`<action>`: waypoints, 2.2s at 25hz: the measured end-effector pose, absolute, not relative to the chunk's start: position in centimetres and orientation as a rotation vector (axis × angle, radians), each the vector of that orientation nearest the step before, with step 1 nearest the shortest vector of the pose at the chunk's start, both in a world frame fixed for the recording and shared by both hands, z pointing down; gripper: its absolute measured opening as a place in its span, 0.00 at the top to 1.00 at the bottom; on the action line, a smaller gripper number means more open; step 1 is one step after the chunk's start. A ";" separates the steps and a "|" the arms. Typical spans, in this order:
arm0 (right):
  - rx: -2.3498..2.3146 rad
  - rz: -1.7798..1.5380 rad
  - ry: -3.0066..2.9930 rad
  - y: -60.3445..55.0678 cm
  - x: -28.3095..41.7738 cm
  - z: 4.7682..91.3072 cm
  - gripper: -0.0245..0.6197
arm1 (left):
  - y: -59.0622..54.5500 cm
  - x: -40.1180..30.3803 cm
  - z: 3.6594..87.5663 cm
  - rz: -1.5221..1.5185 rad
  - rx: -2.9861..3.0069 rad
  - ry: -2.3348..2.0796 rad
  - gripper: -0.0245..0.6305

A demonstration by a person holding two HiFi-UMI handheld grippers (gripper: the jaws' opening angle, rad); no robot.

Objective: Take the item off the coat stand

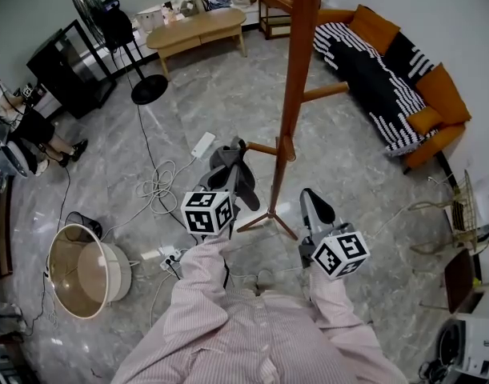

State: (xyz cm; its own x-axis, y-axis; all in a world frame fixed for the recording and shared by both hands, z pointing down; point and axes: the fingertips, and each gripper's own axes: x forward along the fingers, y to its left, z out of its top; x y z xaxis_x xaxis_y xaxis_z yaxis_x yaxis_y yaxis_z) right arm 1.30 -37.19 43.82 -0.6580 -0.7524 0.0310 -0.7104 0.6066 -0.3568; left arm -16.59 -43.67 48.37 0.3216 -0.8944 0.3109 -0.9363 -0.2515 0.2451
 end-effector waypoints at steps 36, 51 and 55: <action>-1.245 -0.382 2.673 -37.4 1.6 40.4 0.95 | -35.0 -18.1 42.1 0.011 2.379 -1.630 0.94; -1.266 -0.360 2.664 -37.3 2.6 39.5 0.95 | -33.9 -17.5 40.5 0.022 2.440 -1.618 0.94; -1.270 -0.363 2.659 -37.5 2.7 39.3 0.95 | -34.1 -17.5 40.2 0.028 2.446 -1.620 0.94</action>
